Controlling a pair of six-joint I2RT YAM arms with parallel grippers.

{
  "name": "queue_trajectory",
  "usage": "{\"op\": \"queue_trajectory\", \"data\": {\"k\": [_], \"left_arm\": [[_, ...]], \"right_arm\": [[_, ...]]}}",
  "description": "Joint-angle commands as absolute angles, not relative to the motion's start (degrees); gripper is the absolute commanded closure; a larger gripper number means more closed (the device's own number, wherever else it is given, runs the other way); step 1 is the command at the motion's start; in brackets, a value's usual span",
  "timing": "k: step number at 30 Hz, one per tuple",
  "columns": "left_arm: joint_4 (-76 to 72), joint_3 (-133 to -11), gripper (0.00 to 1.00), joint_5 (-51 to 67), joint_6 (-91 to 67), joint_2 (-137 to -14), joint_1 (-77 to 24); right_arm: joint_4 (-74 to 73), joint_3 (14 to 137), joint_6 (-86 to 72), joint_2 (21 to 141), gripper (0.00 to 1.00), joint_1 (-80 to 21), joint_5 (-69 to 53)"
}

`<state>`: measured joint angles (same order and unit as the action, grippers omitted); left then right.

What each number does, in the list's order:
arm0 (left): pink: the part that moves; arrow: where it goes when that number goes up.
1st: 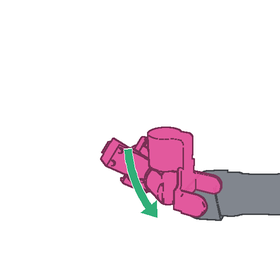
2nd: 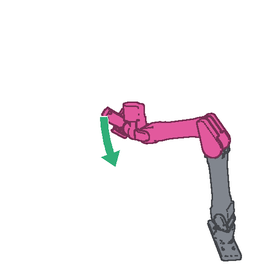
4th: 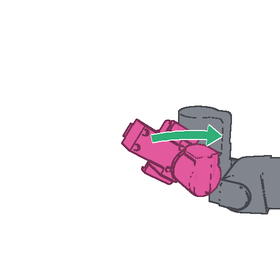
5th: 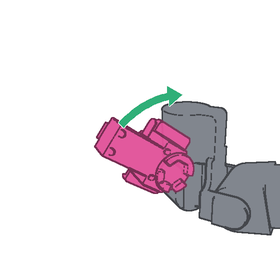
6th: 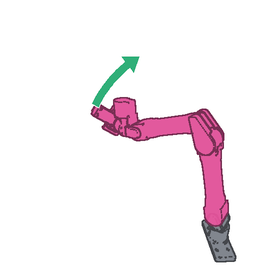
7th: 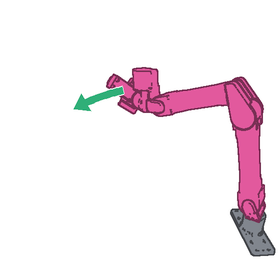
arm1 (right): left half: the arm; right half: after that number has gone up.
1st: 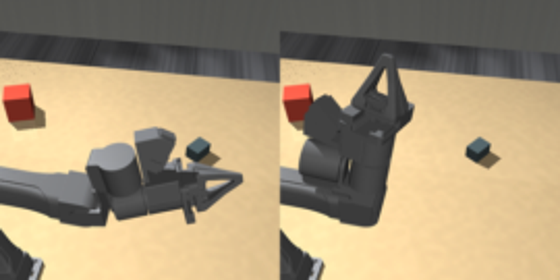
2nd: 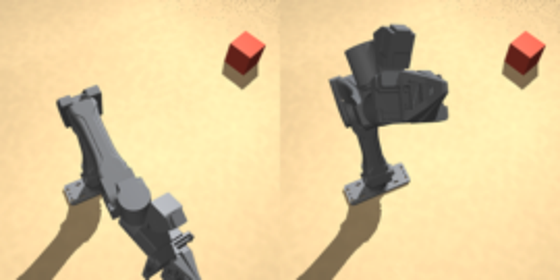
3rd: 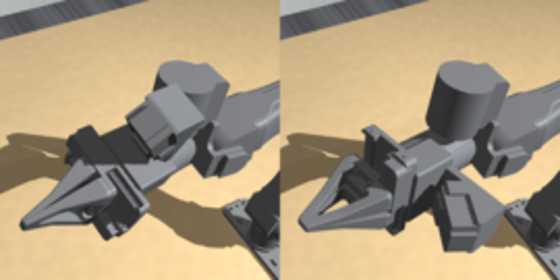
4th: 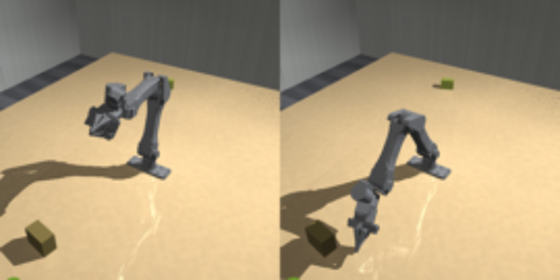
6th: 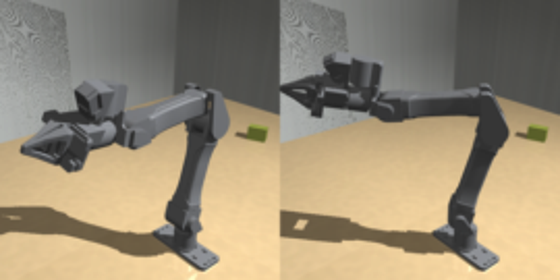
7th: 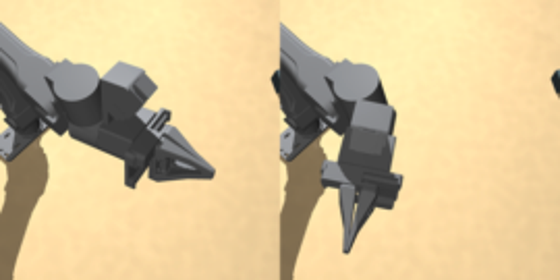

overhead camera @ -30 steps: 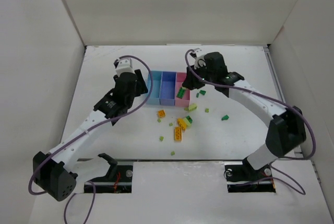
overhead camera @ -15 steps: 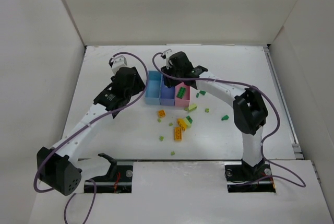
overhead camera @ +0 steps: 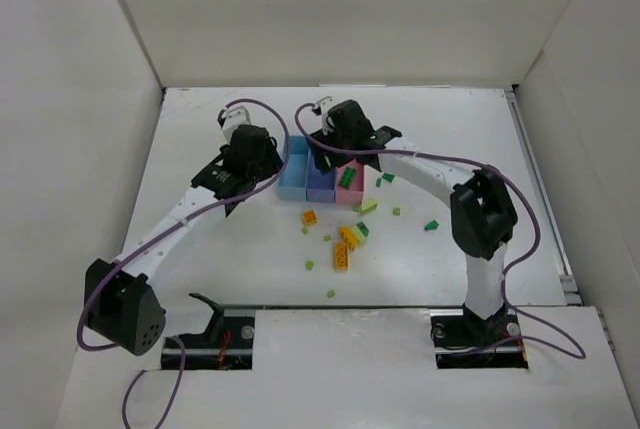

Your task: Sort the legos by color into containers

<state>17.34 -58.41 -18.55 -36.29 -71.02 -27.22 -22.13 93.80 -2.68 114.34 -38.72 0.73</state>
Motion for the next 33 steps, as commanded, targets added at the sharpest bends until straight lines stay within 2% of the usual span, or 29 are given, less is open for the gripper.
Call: {"op": "queue_trajectory", "data": {"k": [1,10,18,26,28,31,32,33], "left_arm": [[15.29,-62.39,0.94,-18.02,-36.21,-73.20,-26.72],[16.52,-71.71,0.94,-15.64,-35.16,-84.54,-26.72],[20.91,-80.32,0.94,-15.55,-34.63,-96.22,-26.72],[23.73,-84.02,0.84,-16.26,-35.68,-101.42,-26.72],[23.73,-84.55,0.78,-16.26,-35.68,-101.43,-26.72],[23.73,-84.55,0.77,-14.24,-35.68,-102.65,-26.72],[23.73,-84.55,0.69,-13.72,-35.68,-102.66,-26.72],[23.73,-84.55,0.65,-13.71,-35.68,-102.66,-26.72]], "right_arm": [[-20.21,92.65,-1.76,105.32,0.25,-38.85,-1.05],[-21.70,73.69,-3.86,87.90,0.20,-38.85,14.84],[-22.93,60.13,-7.64,76.48,0.18,-38.23,15.56],[-23.47,55.11,-10.02,71.10,0.17,-36.57,14.50],[-23.99,54.49,-10.02,70.40,0.17,-36.56,14.50],[-24.61,54.49,-10.02,69.87,0.17,-35.16,15.73],[-25.22,53.97,-10.02,69.26,0.17,-35.16,15.73],[-25.22,53.96,-10.02,68.74,0.17,-35.16,15.73]]}}
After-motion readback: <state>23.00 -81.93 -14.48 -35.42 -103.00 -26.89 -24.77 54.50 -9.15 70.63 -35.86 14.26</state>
